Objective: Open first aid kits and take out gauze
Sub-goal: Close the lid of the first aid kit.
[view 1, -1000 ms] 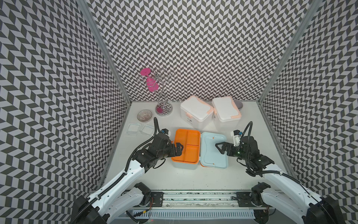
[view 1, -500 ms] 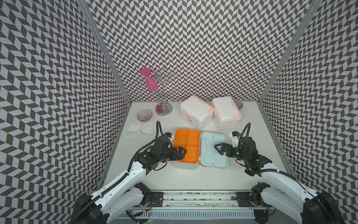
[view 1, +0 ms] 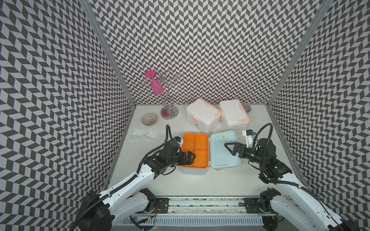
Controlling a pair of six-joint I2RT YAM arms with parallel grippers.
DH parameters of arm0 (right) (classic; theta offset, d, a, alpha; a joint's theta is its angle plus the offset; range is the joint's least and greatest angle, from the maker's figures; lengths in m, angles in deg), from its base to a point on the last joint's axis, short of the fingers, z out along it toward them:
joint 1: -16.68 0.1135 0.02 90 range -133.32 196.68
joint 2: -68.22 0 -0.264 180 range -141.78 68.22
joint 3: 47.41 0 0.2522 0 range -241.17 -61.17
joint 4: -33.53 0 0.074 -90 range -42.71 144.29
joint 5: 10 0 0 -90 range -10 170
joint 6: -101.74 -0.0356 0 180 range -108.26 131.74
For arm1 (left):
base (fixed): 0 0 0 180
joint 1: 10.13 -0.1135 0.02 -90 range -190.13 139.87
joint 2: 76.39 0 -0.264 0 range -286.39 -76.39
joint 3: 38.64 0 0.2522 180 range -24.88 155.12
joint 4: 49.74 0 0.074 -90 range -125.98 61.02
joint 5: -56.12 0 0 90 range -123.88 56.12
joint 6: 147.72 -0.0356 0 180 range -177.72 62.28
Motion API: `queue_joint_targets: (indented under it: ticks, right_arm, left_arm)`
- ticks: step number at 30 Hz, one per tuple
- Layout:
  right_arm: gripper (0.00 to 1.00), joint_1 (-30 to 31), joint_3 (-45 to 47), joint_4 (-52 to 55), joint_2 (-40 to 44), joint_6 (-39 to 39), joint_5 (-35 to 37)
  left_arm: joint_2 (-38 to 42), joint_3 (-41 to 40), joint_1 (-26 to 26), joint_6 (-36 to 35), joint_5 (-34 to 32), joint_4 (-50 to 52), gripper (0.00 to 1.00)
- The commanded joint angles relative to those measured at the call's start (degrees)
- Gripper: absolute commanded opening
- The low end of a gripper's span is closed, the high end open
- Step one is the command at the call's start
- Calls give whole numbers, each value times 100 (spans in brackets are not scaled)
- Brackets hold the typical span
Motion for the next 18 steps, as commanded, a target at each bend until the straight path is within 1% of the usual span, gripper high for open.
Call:
queue_joint_targets:
  ticks: [1,5,7,13,18]
  right_arm:
    - [100,28,-332,-205,118,-75,-516]
    - [100,32,-368,-671,106,-174,-1296]
    - [100,60,-443,-762,93,-229,-1509]
    - [100,213,-752,-587,75,-252,-1435]
    - [100,537,-850,-645,-166,-482,-1280]
  left_arm:
    - [-36,-42,133,90,384,-664,100]
    - [-184,-78,214,61,581,-1039,100]
    - [-285,-61,277,58,656,-1197,99]
    - [-647,-9,544,63,813,-1802,100]
    - [-950,-29,569,26,982,-2352,100]
